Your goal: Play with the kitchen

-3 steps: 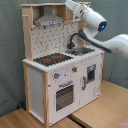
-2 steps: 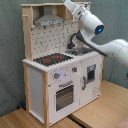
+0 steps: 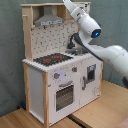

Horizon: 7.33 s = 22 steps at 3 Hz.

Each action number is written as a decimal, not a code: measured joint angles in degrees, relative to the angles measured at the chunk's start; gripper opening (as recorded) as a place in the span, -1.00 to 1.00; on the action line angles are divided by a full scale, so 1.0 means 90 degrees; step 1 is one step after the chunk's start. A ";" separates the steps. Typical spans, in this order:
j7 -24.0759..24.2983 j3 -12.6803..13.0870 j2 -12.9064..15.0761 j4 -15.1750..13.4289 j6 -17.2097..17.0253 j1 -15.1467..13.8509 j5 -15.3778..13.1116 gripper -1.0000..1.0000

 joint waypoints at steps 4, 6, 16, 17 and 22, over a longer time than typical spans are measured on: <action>0.2062 -0.0459 -0.0808 0.0167 -0.1758 -0.0337 0.0321 1.00; 0.3150 -0.0315 -0.0558 0.0581 -0.2676 -0.0613 0.0100 1.00; 0.6804 0.0066 -0.0185 0.2406 -0.6609 -0.1673 -0.0271 -1.00; 0.6982 -0.0101 -0.0180 0.2281 -0.7203 -0.1704 -0.0271 -1.00; 0.7004 -0.0483 -0.0297 -0.0214 -0.7531 -0.0079 -0.0912 -1.00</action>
